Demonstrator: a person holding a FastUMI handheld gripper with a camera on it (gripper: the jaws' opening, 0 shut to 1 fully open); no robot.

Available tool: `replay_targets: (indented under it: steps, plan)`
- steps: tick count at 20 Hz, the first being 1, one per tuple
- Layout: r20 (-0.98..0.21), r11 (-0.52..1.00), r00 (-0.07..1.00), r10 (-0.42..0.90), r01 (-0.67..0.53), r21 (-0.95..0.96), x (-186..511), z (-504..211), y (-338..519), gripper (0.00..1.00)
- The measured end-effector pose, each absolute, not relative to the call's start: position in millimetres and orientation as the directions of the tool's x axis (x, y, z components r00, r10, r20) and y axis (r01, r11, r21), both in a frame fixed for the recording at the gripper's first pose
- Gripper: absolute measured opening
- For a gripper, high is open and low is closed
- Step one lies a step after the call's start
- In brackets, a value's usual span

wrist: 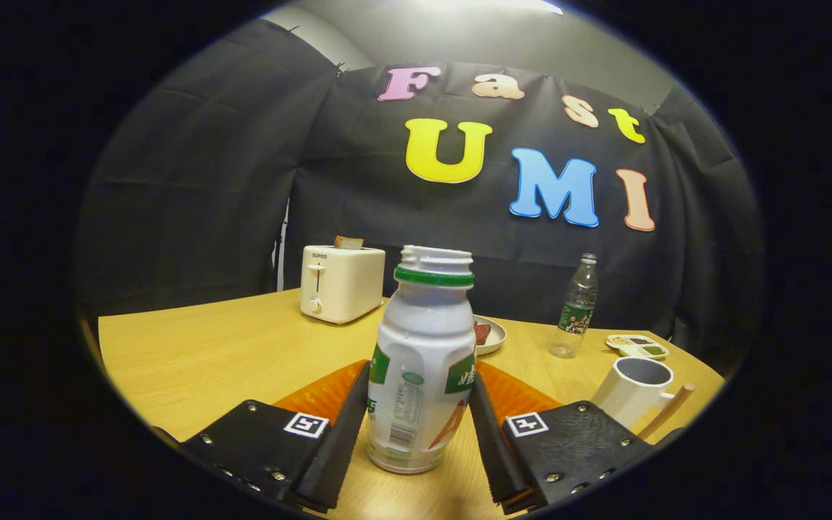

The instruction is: Take the bottle from table, then pour the juice into the cup, finally place the bottle on the coaster

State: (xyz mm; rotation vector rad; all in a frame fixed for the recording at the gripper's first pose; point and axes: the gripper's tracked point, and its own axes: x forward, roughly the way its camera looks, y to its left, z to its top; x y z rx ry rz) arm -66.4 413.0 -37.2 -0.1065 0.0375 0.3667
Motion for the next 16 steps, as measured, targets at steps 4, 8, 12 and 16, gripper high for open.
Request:
replay_targets:
  steps: [4, 8, 12, 16]
  plan:
    - [-0.057, 0.953, 0.955, 0.29, -0.294, -0.075, -66.2, -33.9, 401.6, 0.65]
    - [-0.048, 0.972, 0.972, 0.228, -0.23, -0.041, -66.0, -21.0, 387.6, 0.65]
    - [-0.065, 0.985, 0.983, 0.171, -0.169, 0.03, -65.4, -10.1, 368.9, 0.65]
    - [-0.072, 0.986, 0.988, 0.139, -0.131, 0.103, -62.0, 0.3, 353.8, 0.65]
